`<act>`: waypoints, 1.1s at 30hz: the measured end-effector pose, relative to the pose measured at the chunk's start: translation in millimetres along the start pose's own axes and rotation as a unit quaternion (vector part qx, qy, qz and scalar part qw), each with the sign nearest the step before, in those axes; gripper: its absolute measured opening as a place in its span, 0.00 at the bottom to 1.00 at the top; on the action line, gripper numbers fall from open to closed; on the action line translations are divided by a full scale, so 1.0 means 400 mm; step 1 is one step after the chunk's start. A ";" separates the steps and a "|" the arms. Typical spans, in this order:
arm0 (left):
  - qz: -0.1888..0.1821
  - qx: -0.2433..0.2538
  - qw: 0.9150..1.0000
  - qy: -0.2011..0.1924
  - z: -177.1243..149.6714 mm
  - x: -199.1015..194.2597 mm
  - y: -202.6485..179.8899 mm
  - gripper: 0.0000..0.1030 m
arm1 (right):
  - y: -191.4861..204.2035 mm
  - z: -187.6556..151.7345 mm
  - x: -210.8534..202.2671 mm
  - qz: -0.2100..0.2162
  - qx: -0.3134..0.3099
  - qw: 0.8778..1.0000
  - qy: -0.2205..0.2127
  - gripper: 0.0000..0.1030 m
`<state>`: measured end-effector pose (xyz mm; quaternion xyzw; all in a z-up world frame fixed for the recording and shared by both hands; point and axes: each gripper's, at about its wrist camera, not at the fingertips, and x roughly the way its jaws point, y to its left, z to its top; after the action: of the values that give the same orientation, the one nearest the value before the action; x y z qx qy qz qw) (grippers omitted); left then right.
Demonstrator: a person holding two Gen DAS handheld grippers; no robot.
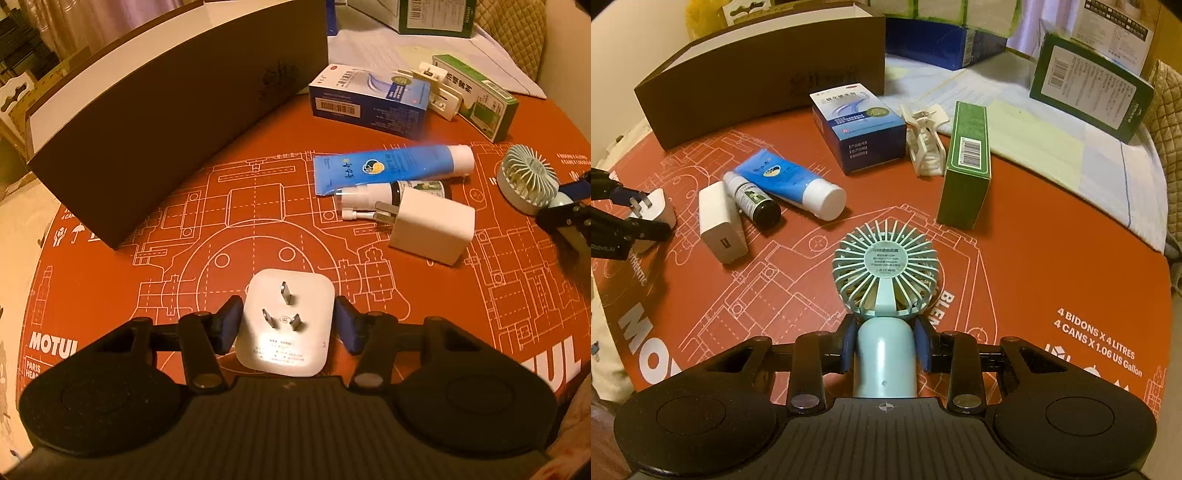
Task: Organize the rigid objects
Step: 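Lift and carry the plug adapter and mint fan over the brown box with both grippers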
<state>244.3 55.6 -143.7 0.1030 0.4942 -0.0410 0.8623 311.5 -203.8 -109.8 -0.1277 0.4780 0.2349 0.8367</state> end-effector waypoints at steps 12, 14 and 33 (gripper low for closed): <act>-0.003 -0.023 1.000 0.005 0.004 -0.002 0.013 0.45 | 0.003 0.007 0.004 -0.006 0.007 1.000 0.000 0.29; -0.003 -0.025 1.000 0.005 0.004 -0.005 0.016 0.45 | 0.003 0.008 0.001 -0.004 0.008 1.000 0.001 0.29; -0.004 -0.047 0.998 -0.032 0.053 -0.082 0.035 0.44 | 0.026 0.075 -0.053 0.023 0.007 0.999 -0.036 0.29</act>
<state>247.7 63.5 -103.2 0.0591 0.4682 -0.0242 0.8813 319.0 -187.4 -76.4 -0.1022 0.4521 0.2550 0.8486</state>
